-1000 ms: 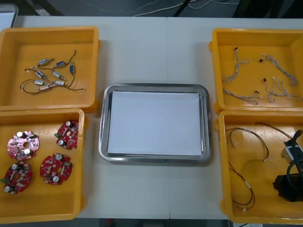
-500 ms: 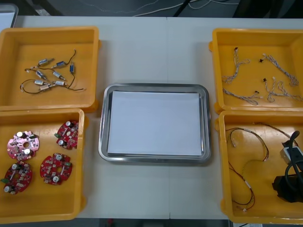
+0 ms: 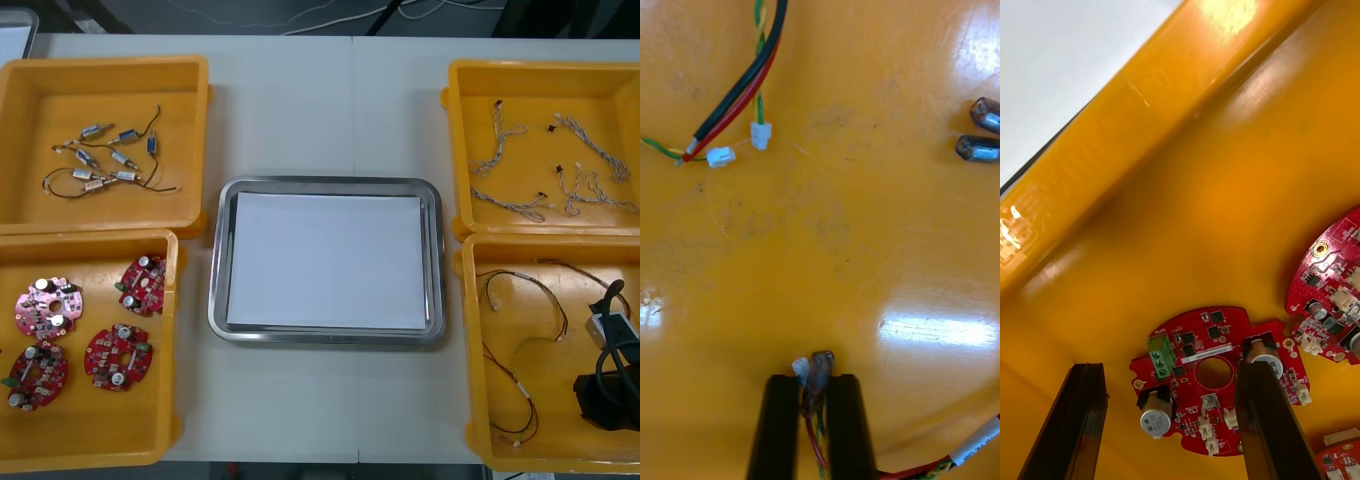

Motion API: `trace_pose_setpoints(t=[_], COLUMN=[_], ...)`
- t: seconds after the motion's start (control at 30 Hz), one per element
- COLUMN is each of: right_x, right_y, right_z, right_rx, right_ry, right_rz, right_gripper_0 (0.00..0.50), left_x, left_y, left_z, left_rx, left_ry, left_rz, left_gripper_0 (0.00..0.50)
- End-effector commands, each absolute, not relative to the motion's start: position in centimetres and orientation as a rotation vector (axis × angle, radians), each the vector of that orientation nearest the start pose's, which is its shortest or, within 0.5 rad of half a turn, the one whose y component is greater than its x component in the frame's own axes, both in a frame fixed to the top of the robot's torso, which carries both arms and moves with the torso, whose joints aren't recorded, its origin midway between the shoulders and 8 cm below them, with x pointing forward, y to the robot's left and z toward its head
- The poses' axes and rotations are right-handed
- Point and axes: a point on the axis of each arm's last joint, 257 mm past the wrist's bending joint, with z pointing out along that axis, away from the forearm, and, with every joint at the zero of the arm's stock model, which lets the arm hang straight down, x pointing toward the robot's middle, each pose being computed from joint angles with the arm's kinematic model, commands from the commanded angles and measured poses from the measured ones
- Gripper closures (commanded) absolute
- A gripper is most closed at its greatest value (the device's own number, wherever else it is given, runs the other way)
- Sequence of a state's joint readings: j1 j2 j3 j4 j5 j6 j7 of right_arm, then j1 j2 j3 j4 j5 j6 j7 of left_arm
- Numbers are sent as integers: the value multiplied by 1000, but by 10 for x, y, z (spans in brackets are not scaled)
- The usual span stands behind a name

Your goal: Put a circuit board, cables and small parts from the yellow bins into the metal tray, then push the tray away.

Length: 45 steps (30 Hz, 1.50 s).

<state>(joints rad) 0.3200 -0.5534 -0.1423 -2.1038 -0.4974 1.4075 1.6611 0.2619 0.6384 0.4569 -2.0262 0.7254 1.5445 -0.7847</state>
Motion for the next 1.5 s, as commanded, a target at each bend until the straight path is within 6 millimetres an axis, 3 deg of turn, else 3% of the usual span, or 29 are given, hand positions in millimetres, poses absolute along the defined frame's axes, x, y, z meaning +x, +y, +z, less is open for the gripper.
trace_pose_setpoints(t=[0.03,0.37,0.7,1.13,1.5], right_x=[304,340,359,365,362], right_y=[-375,-372,-367,-322,-304], right_z=[-349,-318,-282,-271,-274], right_rx=[-241,-217,-220,-184,-39], right_ry=[2717,2641,2649,2688,2723], right_rz=[-133,-113,-95,70,158], right_gripper_0=[500,500,500,500,500], left_x=[298,295,290,303,313], left_y=[472,471,477,479,479], left_z=[-291,-298,-308,-317,-319], left_rx=[-1293,-1337,-1374,-1385,-1403], left_ry=[2403,2381,2381,2375,2368], left_rz=[-172,-178,-169,-193,-197], left_gripper_0=[0,0,0,0,0])
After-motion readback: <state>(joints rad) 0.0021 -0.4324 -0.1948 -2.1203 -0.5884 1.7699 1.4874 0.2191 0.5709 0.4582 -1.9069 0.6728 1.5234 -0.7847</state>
